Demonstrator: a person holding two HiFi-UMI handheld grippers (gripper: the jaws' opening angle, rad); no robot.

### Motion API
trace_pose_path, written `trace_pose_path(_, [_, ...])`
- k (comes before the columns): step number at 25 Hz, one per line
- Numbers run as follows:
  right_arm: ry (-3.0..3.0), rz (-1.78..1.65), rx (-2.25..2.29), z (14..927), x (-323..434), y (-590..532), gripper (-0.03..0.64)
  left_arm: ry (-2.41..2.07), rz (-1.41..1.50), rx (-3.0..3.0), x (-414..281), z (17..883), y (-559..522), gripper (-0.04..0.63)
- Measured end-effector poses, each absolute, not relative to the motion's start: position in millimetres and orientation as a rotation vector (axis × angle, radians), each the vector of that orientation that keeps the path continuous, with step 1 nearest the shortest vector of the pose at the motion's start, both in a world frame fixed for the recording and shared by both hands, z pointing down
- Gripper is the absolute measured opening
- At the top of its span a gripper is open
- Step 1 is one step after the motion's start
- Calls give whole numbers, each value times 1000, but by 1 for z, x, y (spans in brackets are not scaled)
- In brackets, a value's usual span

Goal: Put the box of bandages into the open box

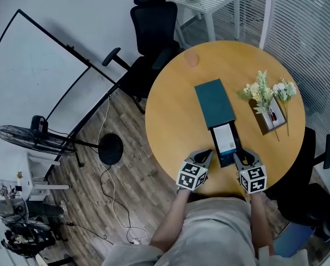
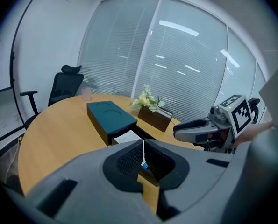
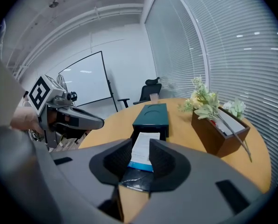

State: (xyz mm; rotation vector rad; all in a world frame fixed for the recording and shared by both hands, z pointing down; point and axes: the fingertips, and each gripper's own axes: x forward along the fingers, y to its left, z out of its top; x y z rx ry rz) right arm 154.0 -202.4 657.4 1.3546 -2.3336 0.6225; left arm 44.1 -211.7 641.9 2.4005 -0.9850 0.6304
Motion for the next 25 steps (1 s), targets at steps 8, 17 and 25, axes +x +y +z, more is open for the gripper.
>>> trace_pose_path(8, [-2331,589,1337,659,153,-201,58,-1000,623,2394,43,643,-211,11])
trace_pose_path(17, [-2330,596,1334,662,157,-199,1,-1011,616,2378,45,647,-206,11])
trace_pose_path(25, [-2317,592,1320,664,154,-197,-3,-1026,597,2363,40,647,-204,11])
